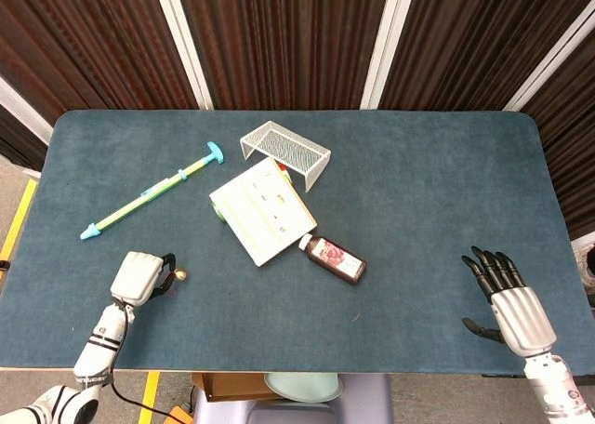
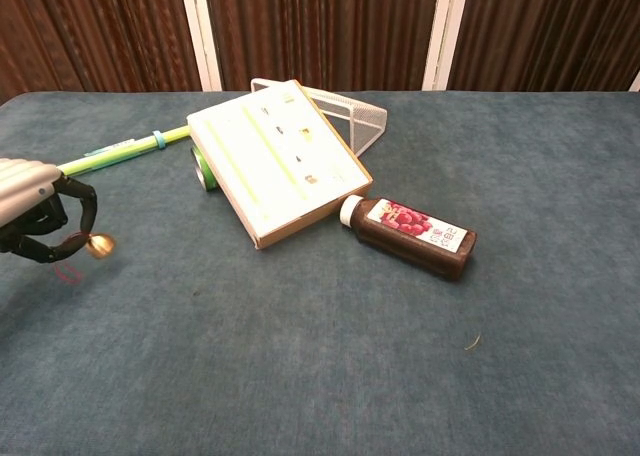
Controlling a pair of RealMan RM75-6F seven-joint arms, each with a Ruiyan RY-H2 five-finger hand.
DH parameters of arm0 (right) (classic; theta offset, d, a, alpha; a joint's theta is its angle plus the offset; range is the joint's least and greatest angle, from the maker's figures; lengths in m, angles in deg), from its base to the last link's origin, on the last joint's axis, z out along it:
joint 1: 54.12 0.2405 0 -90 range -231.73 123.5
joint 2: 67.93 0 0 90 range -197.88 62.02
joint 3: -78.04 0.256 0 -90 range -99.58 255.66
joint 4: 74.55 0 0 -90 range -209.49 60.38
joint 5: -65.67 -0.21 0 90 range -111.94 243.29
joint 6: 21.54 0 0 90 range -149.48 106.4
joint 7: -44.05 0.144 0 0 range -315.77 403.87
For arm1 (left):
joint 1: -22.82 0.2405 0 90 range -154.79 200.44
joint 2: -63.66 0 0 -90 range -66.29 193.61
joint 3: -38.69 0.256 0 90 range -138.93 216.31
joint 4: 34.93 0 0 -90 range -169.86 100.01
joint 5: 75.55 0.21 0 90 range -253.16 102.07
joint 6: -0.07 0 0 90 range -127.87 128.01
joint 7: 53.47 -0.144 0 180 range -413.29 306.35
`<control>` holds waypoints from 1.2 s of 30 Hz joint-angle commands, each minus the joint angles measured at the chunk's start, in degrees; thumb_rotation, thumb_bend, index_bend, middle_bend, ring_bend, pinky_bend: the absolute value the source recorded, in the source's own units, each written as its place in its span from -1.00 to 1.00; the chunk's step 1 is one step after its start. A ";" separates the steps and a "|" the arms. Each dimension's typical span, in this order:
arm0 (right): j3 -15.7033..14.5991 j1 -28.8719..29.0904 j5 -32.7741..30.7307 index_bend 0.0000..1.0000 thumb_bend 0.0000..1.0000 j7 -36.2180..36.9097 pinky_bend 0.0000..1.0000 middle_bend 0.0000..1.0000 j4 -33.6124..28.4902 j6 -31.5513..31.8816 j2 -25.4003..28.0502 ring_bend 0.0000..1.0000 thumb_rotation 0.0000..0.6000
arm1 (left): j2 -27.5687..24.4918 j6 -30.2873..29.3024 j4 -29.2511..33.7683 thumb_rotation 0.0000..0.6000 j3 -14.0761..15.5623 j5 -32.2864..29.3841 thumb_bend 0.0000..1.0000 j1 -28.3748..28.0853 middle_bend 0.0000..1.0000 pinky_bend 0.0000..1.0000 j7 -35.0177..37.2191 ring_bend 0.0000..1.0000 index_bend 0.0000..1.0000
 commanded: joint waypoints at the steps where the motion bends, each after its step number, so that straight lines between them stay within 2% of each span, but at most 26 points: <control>1: -0.04 0.11 -0.03 -1.00 -0.49 -0.10 -1.00 -1.00 0.04 -0.26 -0.03 -1.00 1.00 | 1.03 0.09 -1.81 1.00 0.52 0.44 0.07 -0.01 1.00 1.00 -0.81 1.00 0.39; 6: -0.22 0.16 -0.26 -1.00 -0.49 -0.33 -1.00 -1.00 -0.30 -0.78 0.09 -1.00 1.00 | 2.29 0.33 -4.00 1.00 0.90 0.62 0.06 0.02 1.00 1.00 -0.54 1.00 0.36; 8: -0.17 0.16 -0.59 -1.00 -0.49 -0.53 -1.00 -1.00 -0.52 -0.99 0.17 -1.00 1.00 | 2.60 0.04 -4.82 1.00 1.03 0.91 0.06 0.06 1.00 1.00 -0.60 1.00 0.29; 13: -0.26 0.22 -0.88 -1.00 -0.49 -0.86 -1.00 -1.00 -0.98 -1.47 0.31 -1.00 1.00 | 2.32 0.41 -4.87 1.00 1.37 1.31 0.00 -0.09 1.00 1.00 0.17 1.00 -0.20; 15: -0.27 0.24 -1.01 -1.00 -0.49 -0.89 -1.00 -1.00 -1.11 -1.63 0.37 -1.00 1.00 | 2.14 0.66 -4.63 1.00 1.52 1.41 -0.05 -0.16 1.00 1.00 -0.01 1.00 -0.34; 21: -0.78 0.57 -0.64 -1.00 -0.49 0.85 -1.00 -1.00 -1.65 -2.39 1.08 -1.00 1.00 | 1.19 1.50 -3.16 1.00 1.85 1.43 -0.11 -0.32 1.00 1.00 -0.13 1.00 -0.60; 26: -0.54 0.35 -0.75 -1.00 -0.49 0.93 -1.00 -1.00 -1.58 -1.72 1.17 -1.00 1.00 | -2.20 -2.88 1.80 1.00 1.69 3.20 -0.14 0.88 0.98 1.00 2.34 0.98 -0.83; 28: -0.48 0.18 -0.89 -1.00 -0.49 0.91 -1.00 -1.00 -1.69 -1.45 1.37 -1.00 1.00 | -6.10 -5.61 6.83 1.00 2.36 3.84 -0.16 2.68 0.78 0.99 4.15 0.83 -0.93; 29: -0.43 0.08 -0.99 -1.00 -0.49 0.85 -1.00 -1.00 -1.78 -1.29 1.51 -1.00 1.00 | -8.43 -6.62 9.63 1.00 3.01 4.03 -0.18 3.72 0.47 0.89 4.65 0.57 -0.98; 30: -0.34 -0.08 -1.22 -1.00 -0.49 0.66 -1.00 -1.00 -1.91 -1.08 1.68 -1.00 1.00 | -11.94 -8.10 13.74 1.00 4.12 4.43 -0.19 5.25 0.14 0.67 5.24 0.25 -1.00; 31: -0.23 -0.23 -1.50 -1.00 -0.49 0.39 -1.00 -1.00 -2.04 -0.95 1.79 -1.00 1.00 | -14.59 -9.60 16.77 1.00 4.97 4.83 -0.19 6.56 -0.21 0.34 5.64 -0.11 -1.00; 33: -0.01 -0.57 -2.38 -1.00 -0.49 -0.86 -1.00 -1.00 -2.50 -0.89 2.02 -1.00 1.00 | -19.48 -15.35 21.75 1.00 6.42 6.29 -0.19 10.26 -0.73 -0.28 5.63 -0.70 -1.00; 34: 0.04 -0.73 -2.80 -1.00 -0.49 -1.71 -1.00 -1.00 -2.77 -0.96 2.15 -1.00 1.00 | -20.83 -18.46 22.81 1.00 6.87 6.96 -0.19 12.13 -0.89 -0.52 5.35 -0.89 -1.00; 36: 0.19 -1.03 -3.52 -1.00 -0.49 -4.04 -1.00 -1.00 -3.44 -1.00 2.38 -1.00 1.00 | -22.17 -25.63 23.30 1.00 7.44 8.23 -0.19 16.44 -1.00 -0.76 6.39 -1.00 -1.00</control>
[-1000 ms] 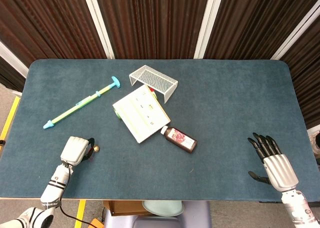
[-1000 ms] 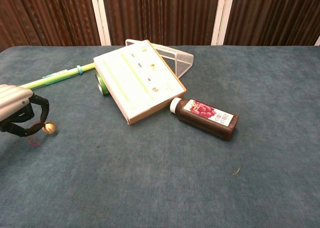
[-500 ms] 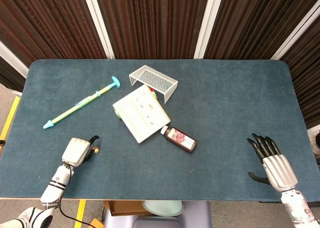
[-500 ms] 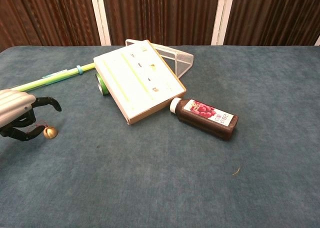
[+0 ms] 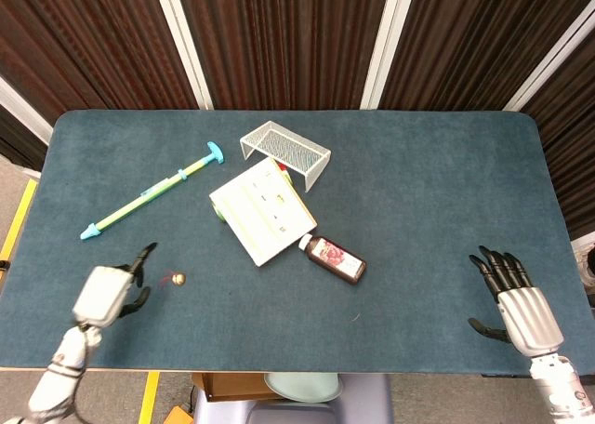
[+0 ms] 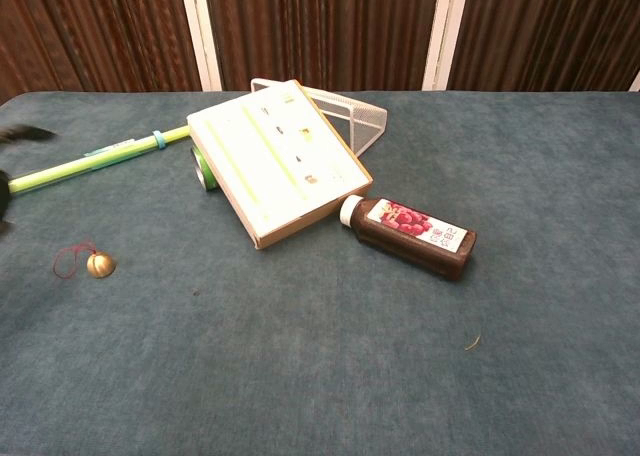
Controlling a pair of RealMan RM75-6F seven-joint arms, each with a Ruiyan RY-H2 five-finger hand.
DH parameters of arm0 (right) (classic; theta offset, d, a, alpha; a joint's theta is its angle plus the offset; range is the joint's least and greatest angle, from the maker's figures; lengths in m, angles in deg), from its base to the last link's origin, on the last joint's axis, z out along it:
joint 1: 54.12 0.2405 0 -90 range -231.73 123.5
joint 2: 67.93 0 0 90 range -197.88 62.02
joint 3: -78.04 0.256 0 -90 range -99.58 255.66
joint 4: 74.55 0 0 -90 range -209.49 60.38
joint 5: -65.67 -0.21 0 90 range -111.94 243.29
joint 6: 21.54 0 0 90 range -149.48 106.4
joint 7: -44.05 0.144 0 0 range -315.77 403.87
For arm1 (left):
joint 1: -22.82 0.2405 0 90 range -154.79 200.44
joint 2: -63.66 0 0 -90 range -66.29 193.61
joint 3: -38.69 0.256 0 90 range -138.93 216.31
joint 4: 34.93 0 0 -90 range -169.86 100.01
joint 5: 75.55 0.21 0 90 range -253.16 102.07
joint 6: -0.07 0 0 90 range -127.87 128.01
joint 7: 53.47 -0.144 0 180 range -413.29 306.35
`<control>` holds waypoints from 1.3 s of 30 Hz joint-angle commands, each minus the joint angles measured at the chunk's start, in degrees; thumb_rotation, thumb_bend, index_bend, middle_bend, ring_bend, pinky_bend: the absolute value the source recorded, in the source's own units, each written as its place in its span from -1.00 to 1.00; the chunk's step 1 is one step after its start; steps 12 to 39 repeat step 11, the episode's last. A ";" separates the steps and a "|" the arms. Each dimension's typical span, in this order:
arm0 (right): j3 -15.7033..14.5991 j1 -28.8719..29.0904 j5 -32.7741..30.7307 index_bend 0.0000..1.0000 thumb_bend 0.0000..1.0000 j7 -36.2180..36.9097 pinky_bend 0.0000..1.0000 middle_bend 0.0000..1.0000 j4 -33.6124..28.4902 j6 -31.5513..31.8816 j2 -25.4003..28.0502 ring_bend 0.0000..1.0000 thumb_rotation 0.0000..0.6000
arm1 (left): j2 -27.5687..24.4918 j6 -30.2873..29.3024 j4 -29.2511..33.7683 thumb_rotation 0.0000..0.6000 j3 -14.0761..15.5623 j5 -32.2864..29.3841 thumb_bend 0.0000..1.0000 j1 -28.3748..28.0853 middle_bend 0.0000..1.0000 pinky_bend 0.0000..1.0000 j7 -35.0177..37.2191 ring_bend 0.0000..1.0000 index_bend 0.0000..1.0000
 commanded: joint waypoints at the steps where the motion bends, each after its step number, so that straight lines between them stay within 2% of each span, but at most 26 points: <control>1: 0.32 -0.63 -1.28 -1.00 -0.49 -3.42 -1.00 -1.00 -1.23 0.07 0.42 -1.00 1.00 | -6.52 -15.63 4.79 1.00 3.06 3.37 -0.19 10.46 -1.00 -0.81 3.19 -1.00 -1.00; 2: 0.37 -0.78 -1.44 -1.00 -0.49 -3.96 -1.00 -1.00 -1.61 0.21 0.40 -1.00 1.00 | -6.62 -16.79 4.61 1.00 3.03 2.53 -0.19 11.73 -1.00 -0.84 4.23 -1.00 -0.99; 6: 0.17 -0.98 -0.83 -1.00 -0.49 -5.54 -1.00 -1.00 -2.36 0.45 0.43 -1.00 1.00 | -9.21 -14.84 4.58 1.00 3.72 2.23 -0.19 12.30 -1.00 -0.92 7.30 -1.00 -0.95; 11: 0.01 -1.01 -0.31 -1.00 -0.49 -5.68 -1.00 -1.00 -2.45 0.42 0.52 -1.00 1.00 | -9.42 -13.08 4.14 1.00 2.98 2.21 -0.19 12.02 -1.00 -0.93 5.81 -1.00 -0.93; 39: 0.01 -1.01 -0.31 -1.00 -0.49 -5.68 -1.00 -1.00 -2.45 0.42 0.52 -1.00 1.00 | -9.42 -13.08 4.14 1.00 2.98 2.21 -0.19 12.02 -1.00 -0.93 5.81 -1.00 -0.93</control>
